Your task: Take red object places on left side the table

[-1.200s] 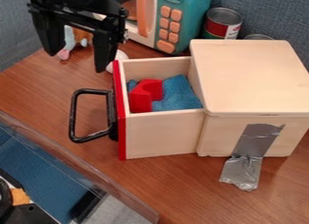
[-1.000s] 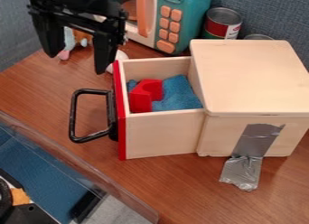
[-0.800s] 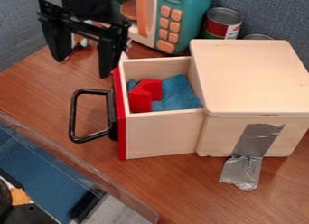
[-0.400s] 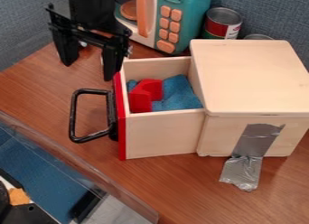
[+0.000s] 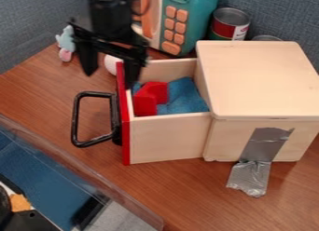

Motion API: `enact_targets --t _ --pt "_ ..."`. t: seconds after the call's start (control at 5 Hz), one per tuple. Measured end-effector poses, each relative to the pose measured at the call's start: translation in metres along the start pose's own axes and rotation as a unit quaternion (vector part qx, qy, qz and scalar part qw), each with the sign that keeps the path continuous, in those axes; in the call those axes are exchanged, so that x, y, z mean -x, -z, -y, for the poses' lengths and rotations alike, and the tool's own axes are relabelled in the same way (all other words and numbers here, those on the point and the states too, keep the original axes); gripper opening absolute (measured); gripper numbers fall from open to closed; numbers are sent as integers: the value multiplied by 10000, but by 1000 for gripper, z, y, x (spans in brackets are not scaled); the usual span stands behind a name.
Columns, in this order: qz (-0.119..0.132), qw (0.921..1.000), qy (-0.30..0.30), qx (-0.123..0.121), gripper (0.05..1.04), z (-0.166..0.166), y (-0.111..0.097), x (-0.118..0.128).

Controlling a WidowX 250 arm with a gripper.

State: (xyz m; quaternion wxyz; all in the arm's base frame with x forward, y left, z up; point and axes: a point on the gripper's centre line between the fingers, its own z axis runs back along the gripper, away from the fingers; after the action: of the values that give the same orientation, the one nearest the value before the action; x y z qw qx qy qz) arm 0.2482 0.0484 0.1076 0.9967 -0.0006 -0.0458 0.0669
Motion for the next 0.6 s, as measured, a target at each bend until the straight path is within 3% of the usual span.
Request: enact_targets --t 0.4,0.6 --pt "141 9997 216 17 1001 26 -5 -18" --pt "95 9997 203 -12 1001 28 4 -22"
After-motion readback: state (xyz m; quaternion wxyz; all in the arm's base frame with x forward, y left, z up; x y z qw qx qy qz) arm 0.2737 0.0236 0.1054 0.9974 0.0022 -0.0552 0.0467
